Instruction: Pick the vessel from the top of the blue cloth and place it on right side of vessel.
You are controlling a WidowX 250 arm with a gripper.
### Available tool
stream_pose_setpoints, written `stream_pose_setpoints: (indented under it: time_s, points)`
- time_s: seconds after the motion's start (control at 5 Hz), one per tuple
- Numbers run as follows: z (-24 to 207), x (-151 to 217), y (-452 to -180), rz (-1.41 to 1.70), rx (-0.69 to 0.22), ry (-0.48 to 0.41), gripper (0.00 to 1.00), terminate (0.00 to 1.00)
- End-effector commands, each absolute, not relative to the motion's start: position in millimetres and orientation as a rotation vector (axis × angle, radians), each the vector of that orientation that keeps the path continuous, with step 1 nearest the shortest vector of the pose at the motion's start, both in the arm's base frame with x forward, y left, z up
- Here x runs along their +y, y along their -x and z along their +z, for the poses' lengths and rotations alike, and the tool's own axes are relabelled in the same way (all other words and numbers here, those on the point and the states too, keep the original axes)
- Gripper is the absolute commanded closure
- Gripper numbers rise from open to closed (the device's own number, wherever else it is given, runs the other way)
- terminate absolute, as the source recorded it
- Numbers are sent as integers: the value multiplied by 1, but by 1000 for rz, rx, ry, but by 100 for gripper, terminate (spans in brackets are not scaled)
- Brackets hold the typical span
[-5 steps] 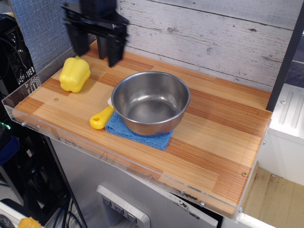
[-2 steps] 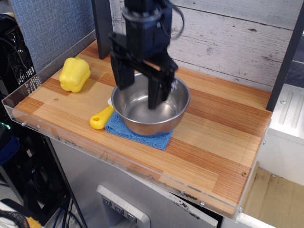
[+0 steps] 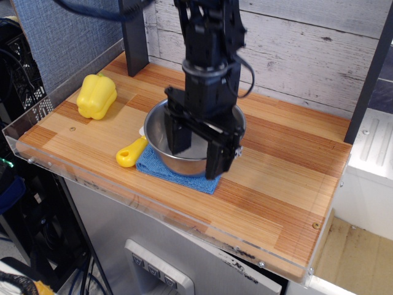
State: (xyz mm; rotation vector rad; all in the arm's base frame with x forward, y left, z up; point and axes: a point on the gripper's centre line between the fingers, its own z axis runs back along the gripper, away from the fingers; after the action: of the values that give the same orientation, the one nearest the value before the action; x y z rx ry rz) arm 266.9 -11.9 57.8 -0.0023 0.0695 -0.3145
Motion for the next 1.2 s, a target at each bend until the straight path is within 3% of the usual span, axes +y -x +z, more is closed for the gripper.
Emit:
stream_pose_setpoints:
  time_s: [0.0,0.2,0.8,1.0]
  points:
    - [45,-13,-279,-313,67,-10,0,0]
    - [46,-16,-279,-327,60,-16,100,0]
    - [73,3,-276,-296,-17,3,100,0]
    - [91,24,-277,-230,-61,-4,100,0]
